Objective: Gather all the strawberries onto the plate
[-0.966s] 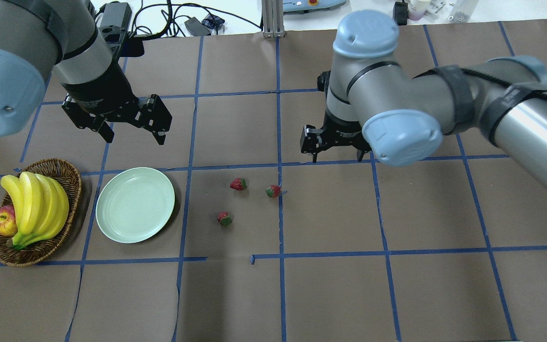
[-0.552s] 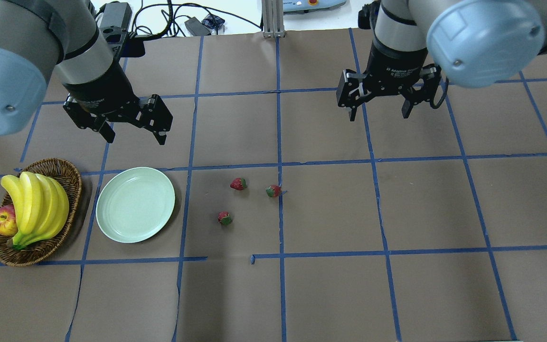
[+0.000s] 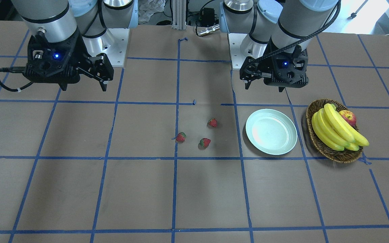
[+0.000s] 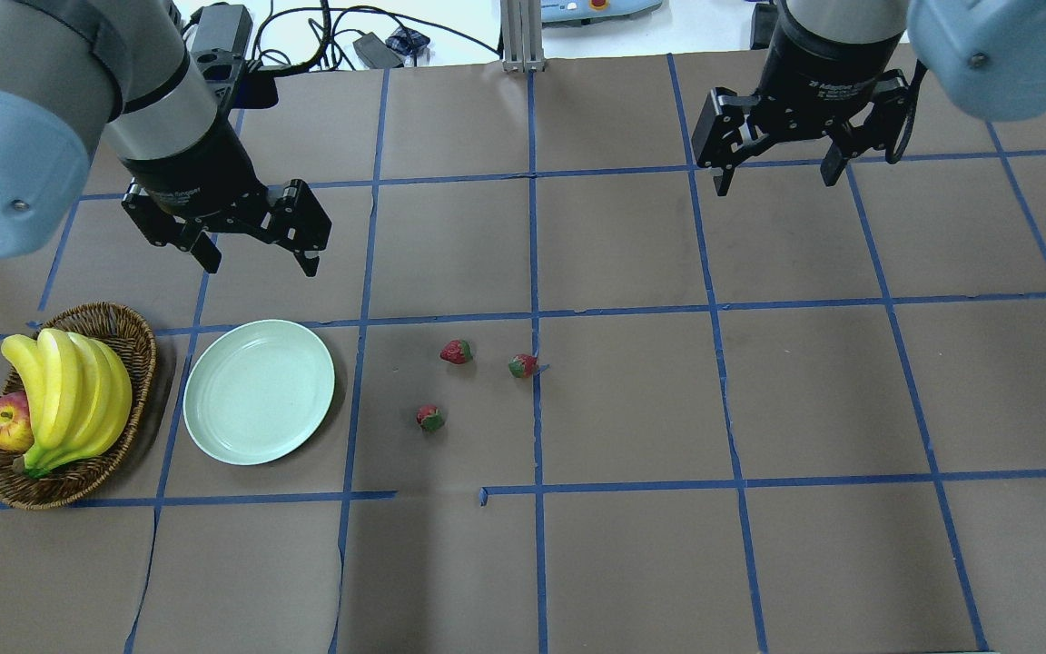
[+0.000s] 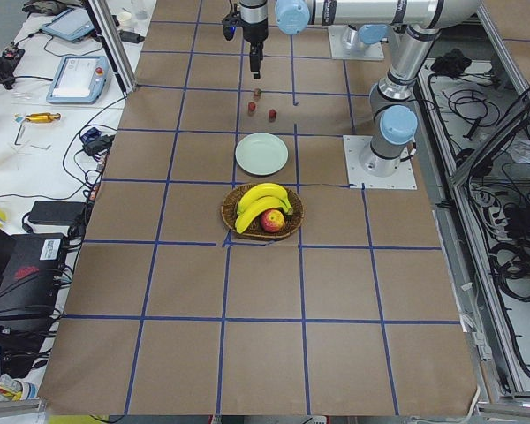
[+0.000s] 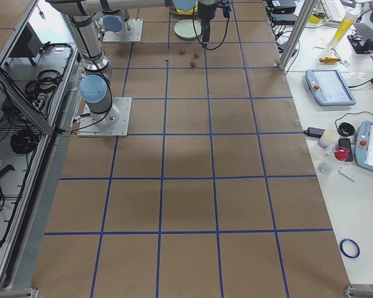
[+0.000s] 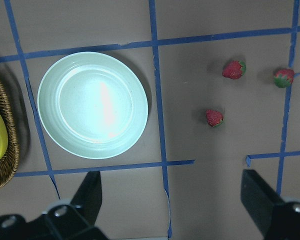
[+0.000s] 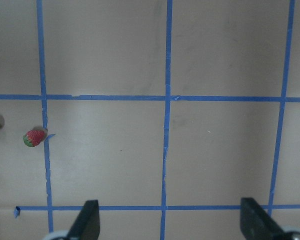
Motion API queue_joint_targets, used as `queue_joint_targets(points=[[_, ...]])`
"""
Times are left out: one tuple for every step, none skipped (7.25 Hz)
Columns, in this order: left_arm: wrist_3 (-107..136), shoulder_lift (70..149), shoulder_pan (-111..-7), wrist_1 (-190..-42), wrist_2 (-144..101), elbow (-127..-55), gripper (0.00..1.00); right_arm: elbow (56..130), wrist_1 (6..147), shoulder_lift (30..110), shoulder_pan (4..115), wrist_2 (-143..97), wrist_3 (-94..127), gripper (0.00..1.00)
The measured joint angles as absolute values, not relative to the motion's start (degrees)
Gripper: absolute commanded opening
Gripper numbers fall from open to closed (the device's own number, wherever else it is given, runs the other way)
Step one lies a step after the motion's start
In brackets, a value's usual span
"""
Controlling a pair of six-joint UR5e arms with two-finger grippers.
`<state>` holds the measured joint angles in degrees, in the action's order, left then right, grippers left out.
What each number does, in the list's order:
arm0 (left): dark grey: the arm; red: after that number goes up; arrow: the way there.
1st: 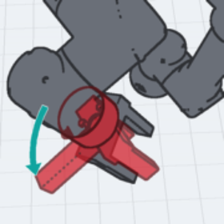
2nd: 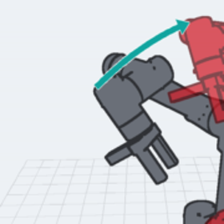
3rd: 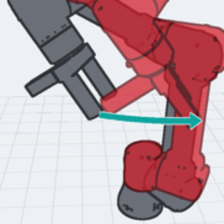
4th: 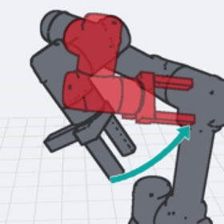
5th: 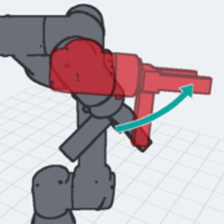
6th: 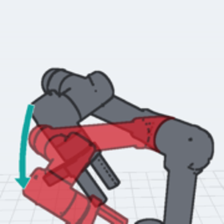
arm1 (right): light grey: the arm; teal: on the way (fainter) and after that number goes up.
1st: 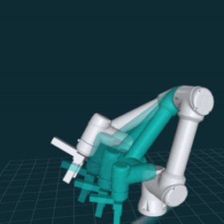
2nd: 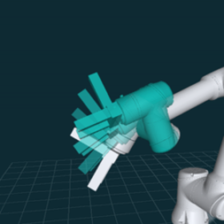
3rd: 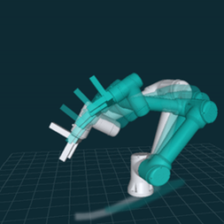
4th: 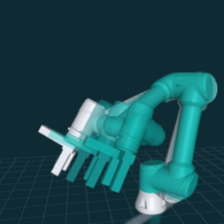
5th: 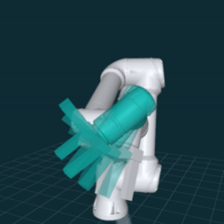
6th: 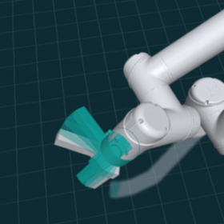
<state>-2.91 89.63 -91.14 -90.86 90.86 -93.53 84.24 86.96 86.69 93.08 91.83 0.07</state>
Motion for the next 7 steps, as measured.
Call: queue_joint_targets(points=[[-2.60, 90.22, -91.22, -90.64, 89.75, -93.67, 1.00, 84.24, 86.77, 86.83, 92.75, 91.76, -1.05, 1.00], [-2.05, 91.53, -91.66, -89.39, 87.74, -94.34, 0.97, 84.26, 86.70, 86.88, 92.67, 91.69, -1.32, 1.00], [-0.99, 93.57, -92.92, -85.72, 86.42, -96.46, 0.94, 84.30, 86.67, 86.90, 92.66, 91.63, -1.34, 1.00], [1.34, 95.85, -94.88, -78.70, 86.41, -100.58, 0.94, 84.34, 86.66, 86.92, 92.64, 91.60, -1.31, 1.00], [4.03, 98.18, -96.61, -69.66, 87.05, -105.61, 0.91, 84.36, 86.66, 86.92, 92.64, 91.56, -1.27, 1.00], [5.95, 100.51, -97.78, -61.84, 87.53, -109.84, 0.79, 84.37, 86.66, 86.92, 92.64, 91.53, -1.24, 1.00], [7.52, 102.52, -99.02, -57.34, 87.73, -112.70, 0.79, 84.37, 86.68, 86.92, 92.64, 91.49, -1.24, 1.00]])
